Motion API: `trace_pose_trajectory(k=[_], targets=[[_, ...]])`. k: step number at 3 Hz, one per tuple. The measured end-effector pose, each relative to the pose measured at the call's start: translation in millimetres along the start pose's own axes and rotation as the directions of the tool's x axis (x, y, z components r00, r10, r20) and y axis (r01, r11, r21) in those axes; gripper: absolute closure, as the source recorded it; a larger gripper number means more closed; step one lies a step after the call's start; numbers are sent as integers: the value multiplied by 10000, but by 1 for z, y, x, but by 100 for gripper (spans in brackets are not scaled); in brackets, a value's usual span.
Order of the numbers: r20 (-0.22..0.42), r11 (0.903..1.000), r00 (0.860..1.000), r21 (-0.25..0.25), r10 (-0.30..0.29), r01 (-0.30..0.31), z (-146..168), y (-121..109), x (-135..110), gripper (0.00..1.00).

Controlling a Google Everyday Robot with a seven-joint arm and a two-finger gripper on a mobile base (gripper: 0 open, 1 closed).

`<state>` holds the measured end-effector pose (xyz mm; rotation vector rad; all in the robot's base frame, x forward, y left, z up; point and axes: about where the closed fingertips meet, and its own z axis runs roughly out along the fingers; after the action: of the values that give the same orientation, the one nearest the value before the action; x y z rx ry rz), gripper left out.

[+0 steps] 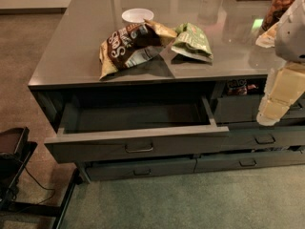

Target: Close top drawer

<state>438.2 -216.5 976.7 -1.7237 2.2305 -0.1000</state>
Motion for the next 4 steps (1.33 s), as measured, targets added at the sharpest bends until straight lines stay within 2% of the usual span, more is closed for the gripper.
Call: trace_pose_trajectory(k=[1, 2, 3, 4], targets=[[1, 10000, 10000, 0, 0, 0, 0, 0, 0, 0], [278, 9998, 9994, -74, 184, -182, 20, 9, 3, 19], [859, 9979, 9947, -368, 571, -541, 66, 31, 4, 42], [1617, 9928, 9819, -838, 982, -855, 127, 54, 4, 65]])
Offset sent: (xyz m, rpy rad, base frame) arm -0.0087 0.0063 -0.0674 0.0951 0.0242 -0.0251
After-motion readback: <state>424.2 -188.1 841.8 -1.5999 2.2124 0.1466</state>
